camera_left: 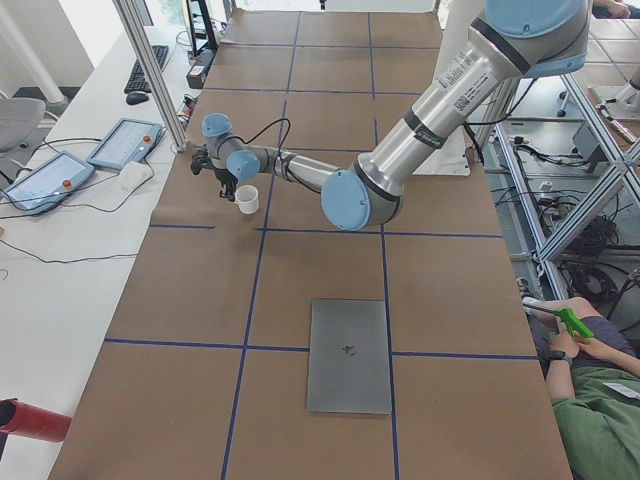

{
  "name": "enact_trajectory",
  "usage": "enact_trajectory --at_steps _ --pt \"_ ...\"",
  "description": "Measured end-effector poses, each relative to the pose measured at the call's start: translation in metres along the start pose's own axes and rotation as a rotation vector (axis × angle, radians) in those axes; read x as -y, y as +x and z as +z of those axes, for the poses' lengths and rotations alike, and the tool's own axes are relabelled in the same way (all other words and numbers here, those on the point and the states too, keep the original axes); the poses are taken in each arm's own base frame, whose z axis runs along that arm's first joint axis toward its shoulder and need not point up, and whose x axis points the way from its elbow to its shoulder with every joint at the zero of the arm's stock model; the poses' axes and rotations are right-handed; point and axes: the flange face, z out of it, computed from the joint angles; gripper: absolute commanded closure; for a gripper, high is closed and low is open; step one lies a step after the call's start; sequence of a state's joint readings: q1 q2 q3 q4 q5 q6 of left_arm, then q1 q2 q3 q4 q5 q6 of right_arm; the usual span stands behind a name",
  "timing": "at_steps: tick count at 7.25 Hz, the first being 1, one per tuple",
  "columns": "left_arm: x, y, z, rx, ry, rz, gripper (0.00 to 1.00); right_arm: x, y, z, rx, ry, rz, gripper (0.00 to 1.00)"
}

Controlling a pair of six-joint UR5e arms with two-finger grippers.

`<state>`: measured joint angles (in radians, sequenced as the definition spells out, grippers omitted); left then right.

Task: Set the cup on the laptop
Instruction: 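Carry the mug with the left gripper toward the silver laptop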

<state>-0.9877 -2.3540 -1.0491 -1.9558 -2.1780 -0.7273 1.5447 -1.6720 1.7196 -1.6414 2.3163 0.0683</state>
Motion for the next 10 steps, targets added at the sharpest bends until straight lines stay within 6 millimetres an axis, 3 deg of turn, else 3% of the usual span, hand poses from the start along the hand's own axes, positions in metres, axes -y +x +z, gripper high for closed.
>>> enact_trajectory --at_steps 2,4,6,10 --pt "0.001 -0.022 -0.049 0.029 -0.004 0.006 1.0 0.0 0.0 0.0 0.0 0.0 -0.001 0.0" --pt "-0.029 -0.071 -0.095 0.05 0.013 -0.013 1.0 0.0 0.0 0.0 0.0 0.0 -0.001 0.0" --pt "-0.086 -0.132 -0.123 0.077 0.003 -0.076 1.0 0.0 0.0 0.0 0.0 0.0 -0.001 0.0" --pt "-0.231 -0.279 -0.142 0.146 -0.069 -0.147 1.0 0.0 0.0 0.0 0.0 0.0 -0.001 0.0"
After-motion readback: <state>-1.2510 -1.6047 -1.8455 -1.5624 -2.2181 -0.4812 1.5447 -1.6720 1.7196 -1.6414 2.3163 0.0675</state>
